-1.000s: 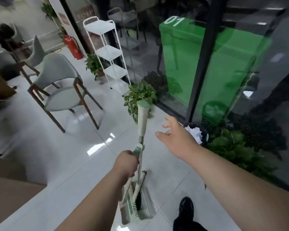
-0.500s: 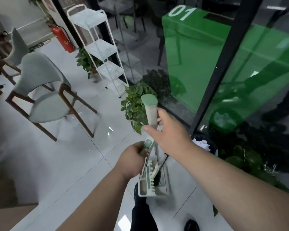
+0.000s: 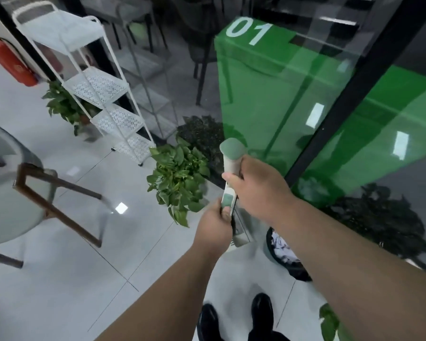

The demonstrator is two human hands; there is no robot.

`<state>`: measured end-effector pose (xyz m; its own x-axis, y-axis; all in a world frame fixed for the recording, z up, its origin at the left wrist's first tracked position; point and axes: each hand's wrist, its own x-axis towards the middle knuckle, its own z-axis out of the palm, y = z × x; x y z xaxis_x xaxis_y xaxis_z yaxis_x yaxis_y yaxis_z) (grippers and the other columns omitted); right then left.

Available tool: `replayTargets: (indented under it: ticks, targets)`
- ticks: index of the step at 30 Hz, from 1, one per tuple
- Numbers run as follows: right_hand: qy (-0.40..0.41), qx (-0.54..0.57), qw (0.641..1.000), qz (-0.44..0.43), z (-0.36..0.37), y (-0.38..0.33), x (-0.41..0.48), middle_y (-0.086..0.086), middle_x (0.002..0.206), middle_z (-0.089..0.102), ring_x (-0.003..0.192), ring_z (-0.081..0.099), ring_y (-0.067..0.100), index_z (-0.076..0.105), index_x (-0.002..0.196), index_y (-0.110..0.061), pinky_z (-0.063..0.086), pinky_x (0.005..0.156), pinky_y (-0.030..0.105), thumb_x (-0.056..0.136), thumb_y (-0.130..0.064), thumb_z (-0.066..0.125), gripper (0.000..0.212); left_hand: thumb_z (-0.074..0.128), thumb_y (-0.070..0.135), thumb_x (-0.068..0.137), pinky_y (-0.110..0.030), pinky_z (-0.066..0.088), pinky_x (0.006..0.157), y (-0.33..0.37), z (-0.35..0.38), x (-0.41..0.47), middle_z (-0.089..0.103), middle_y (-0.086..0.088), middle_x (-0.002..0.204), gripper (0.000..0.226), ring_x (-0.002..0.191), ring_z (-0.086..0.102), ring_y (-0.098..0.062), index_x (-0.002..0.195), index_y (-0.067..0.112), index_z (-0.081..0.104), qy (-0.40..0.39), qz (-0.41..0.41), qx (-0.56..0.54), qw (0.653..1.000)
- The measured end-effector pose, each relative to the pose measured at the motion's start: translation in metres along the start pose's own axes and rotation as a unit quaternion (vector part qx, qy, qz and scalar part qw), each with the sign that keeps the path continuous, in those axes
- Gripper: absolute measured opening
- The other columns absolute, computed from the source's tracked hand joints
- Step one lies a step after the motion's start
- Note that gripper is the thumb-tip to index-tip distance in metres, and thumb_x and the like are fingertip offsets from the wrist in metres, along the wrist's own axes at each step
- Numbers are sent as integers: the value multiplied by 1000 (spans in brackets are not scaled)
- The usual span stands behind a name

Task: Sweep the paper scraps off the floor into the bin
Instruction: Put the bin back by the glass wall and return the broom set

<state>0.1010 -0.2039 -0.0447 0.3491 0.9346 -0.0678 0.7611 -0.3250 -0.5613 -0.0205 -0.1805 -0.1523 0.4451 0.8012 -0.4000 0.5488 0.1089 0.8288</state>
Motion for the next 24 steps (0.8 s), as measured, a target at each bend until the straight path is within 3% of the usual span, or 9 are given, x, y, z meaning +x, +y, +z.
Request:
replayTargets:
  ticks: [3, 5, 8, 10, 14, 17, 20, 22, 24]
  targets:
    - [-24, 2, 1000, -11, 9, 5, 33, -11, 72, 45, 71, 53, 20, 39, 93, -22, 41, 68, 34, 102, -32, 54, 20, 38, 20, 110, -13, 47, 54, -7, 12, 24, 69, 0, 96, 25, 75, 61, -4, 122, 26, 59, 31, -24, -66, 997]
    - [-56, -11, 998, -14, 19, 9, 51, -10, 74, 45, 76, 56, 23, 40, 95, -21, 41, 69, 34, 102, -32, 52, 18, 40, 24, 109, -14, 50, 65, -14, 22, 35, 68, 6, 98, 25, 82, 63, -5, 125, 30, 58, 55, -54, -109, 991]
    - [-73, -7, 997, -20, 30, 20, 67, -7, 77, 50, 77, 59, 23, 42, 95, -21, 46, 71, 36, 102, -31, 52, 15, 40, 44, 102, -49, 52, 103, -23, 38, 48, 71, 9, 108, 33, 118, 63, -28, 132, 46, 55, 83, -100, -161, 978]
    - [-77, 4, 996, -32, 32, 23, 74, -3, 82, 58, 79, 60, 23, 47, 101, -20, 49, 74, 38, 101, -30, 53, 12, 40, 50, 98, -58, 47, 109, -30, 53, 58, 71, 2, 121, 42, 128, 58, -36, 138, 49, 52, 107, -123, -195, 967]
    - [-105, -13, 992, -68, 26, 28, 87, 0, 87, 62, 81, 62, 22, 48, 111, -17, 52, 78, 41, 102, -28, 53, 15, 34, 60, 87, -71, 47, 100, -19, 79, 74, 66, -9, 127, 49, 131, 51, -51, 135, 64, 45, 121, -154, -246, 949]
    - [-109, 8, 992, -57, 19, 37, 94, -3, 91, 63, 86, 63, 18, 48, 118, -18, 51, 80, 39, 102, -27, 53, 18, 35, 50, 87, -73, 43, 104, -5, 91, 82, 64, -13, 134, 52, 128, 56, -48, 136, 57, 48, 125, -148, -292, 936]
    - [-110, 14, 993, -50, 16, 50, 98, 2, 111, 68, 101, 64, 22, 49, 127, -20, 52, 91, 45, 102, -27, 51, 26, 38, 51, 85, -81, 31, 104, -5, 112, 97, 54, -23, 141, 52, 132, 44, -57, 136, 52, 50, 130, -157, -325, 924]
    - [-109, 25, 993, -35, 14, 59, 98, 0, 108, 68, 96, 65, 18, 50, 129, -20, 55, 84, 39, 103, -27, 49, 27, 40, 51, 86, -81, 34, 103, -5, 125, 103, 54, -27, 139, 51, 130, 45, -59, 135, 45, 50, 115, -149, -318, 929]
    - [-106, 14, 994, -20, 10, 68, 97, -10, 91, 61, 79, 58, 5, 53, 126, -21, 45, 64, 21, 103, -26, 49, 23, 40, 44, 89, -72, 47, 96, 11, 121, 96, 64, -26, 122, 43, 114, 58, -54, 131, 39, 51, 103, -135, -291, 941]
